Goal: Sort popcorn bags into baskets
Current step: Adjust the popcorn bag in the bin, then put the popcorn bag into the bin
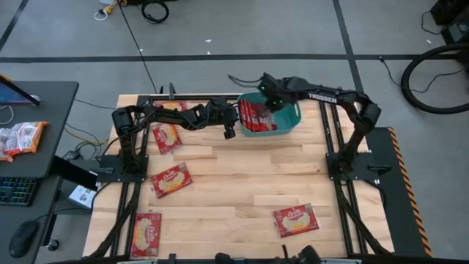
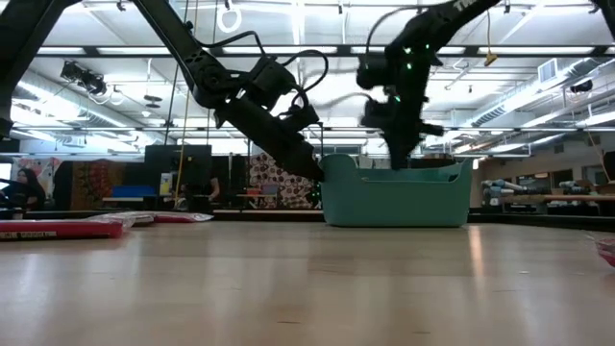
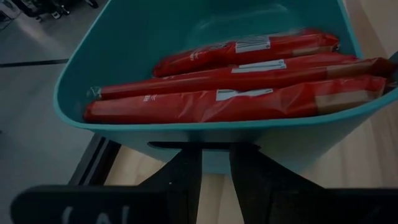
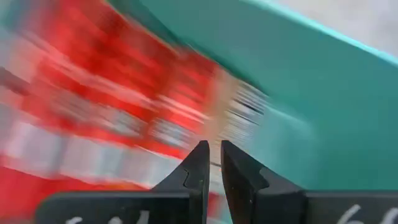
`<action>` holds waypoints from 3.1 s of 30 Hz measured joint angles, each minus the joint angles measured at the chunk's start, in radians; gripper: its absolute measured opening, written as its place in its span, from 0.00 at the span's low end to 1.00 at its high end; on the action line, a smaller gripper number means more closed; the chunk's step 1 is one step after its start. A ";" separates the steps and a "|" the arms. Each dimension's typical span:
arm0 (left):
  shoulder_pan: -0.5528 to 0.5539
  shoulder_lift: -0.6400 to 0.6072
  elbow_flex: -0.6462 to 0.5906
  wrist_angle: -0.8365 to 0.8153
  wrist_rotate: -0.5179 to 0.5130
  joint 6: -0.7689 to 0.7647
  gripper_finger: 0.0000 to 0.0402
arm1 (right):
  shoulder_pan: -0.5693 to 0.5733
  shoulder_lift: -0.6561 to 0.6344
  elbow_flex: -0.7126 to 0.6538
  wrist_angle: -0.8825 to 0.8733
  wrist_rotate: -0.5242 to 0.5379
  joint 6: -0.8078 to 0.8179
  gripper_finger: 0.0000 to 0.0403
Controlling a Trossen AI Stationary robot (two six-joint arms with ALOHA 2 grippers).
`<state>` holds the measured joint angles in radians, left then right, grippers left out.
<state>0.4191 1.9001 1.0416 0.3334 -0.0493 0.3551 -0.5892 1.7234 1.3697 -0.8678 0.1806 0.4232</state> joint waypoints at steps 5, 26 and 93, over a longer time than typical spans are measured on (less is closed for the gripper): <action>0.001 0.000 0.000 -0.003 -0.002 0.019 0.22 | -0.027 0.074 0.000 -0.082 0.006 -0.329 0.09; 0.009 -0.003 0.002 -0.011 -0.092 0.066 0.22 | -0.090 0.248 -0.002 0.108 -0.415 -0.257 0.01; 0.111 -0.242 0.001 -0.273 -0.210 -0.096 0.22 | -0.028 0.018 -0.051 0.183 -0.319 -0.183 0.02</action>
<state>0.5301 1.6585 1.0424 0.0603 -0.2596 0.2590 -0.6175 1.7412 1.3186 -0.6845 -0.1383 0.2403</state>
